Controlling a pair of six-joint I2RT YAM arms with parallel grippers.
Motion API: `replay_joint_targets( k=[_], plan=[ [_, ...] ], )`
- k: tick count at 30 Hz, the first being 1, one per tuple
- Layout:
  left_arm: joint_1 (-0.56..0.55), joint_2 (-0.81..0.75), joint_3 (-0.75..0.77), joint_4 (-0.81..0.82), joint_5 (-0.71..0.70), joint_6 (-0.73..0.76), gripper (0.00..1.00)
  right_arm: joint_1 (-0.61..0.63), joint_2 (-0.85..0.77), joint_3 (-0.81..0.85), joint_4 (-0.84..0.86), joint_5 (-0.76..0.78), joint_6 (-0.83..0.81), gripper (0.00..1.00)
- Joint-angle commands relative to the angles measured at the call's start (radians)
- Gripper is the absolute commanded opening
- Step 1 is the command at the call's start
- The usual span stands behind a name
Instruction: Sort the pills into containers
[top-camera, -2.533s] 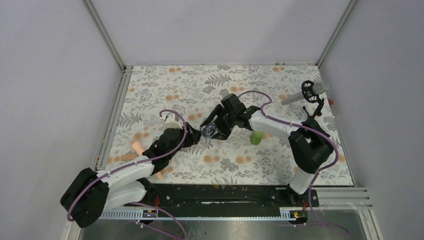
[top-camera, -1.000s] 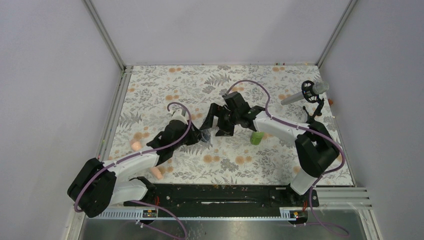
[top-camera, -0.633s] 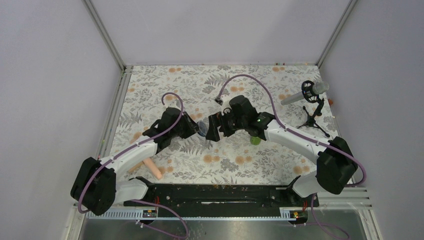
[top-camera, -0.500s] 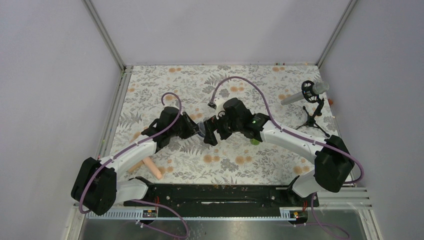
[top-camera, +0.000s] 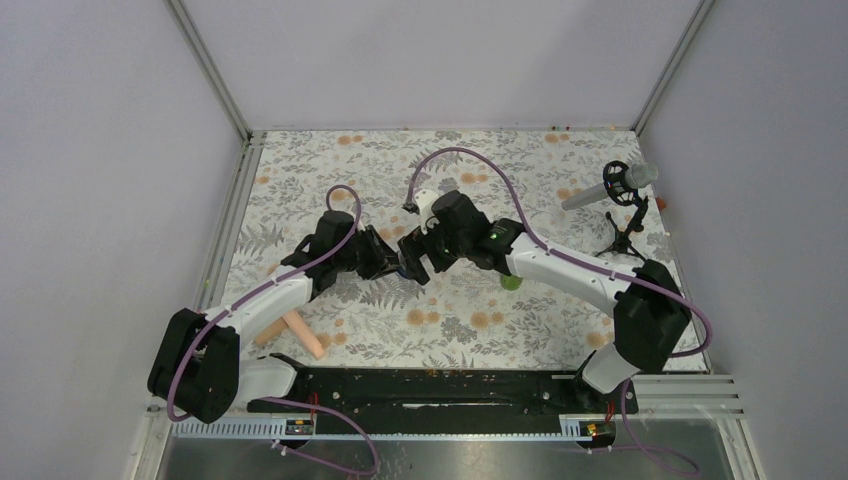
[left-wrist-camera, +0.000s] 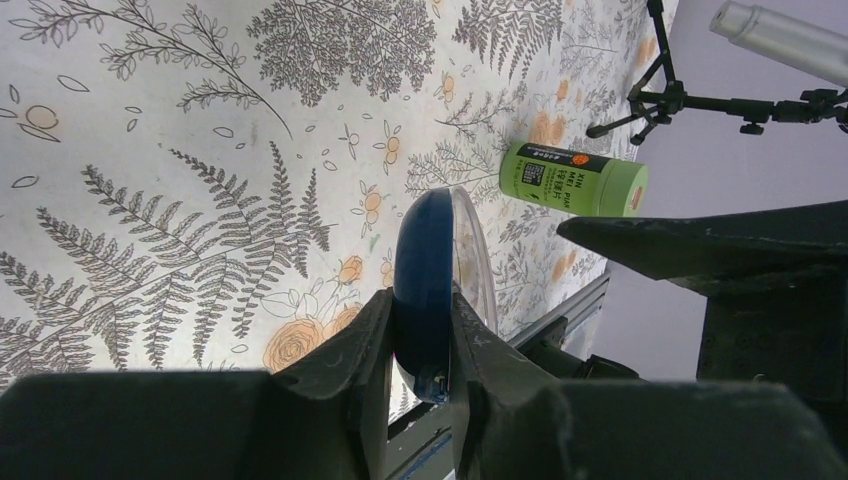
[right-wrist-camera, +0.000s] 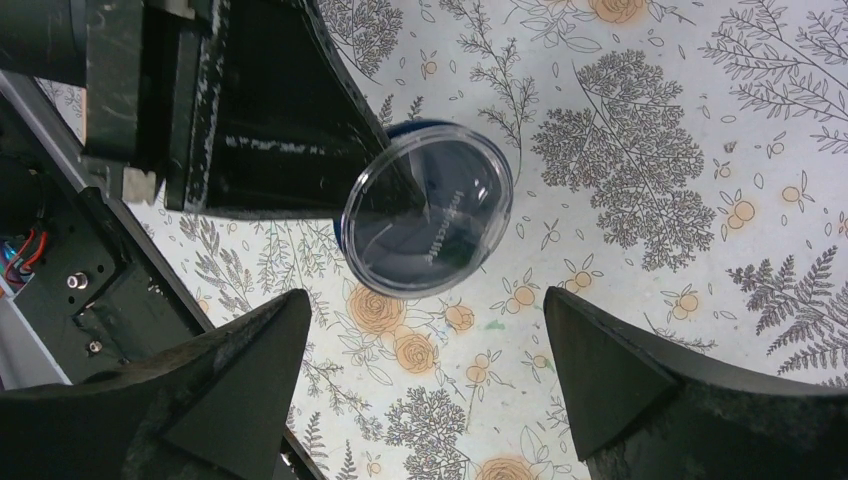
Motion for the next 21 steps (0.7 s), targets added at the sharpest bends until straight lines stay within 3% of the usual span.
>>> replay_joint_targets(
  k=[1, 12, 21],
  plan=[
    [0.006, -0.007, 0.044, 0.054, 0.052, -0.005, 0.00, 0.023, 0.034, 0.101, -0.036, 0.074, -0.027, 0.92],
    [0.023, -0.011, 0.030, 0.074, 0.090, -0.013, 0.00, 0.044, 0.069, 0.108, -0.058, 0.082, -0.063, 0.89],
    [0.033, -0.023, 0.017, 0.057, 0.105, 0.013, 0.00, 0.046, 0.070, 0.125, -0.066, 0.250, -0.003, 0.81]
  ],
)
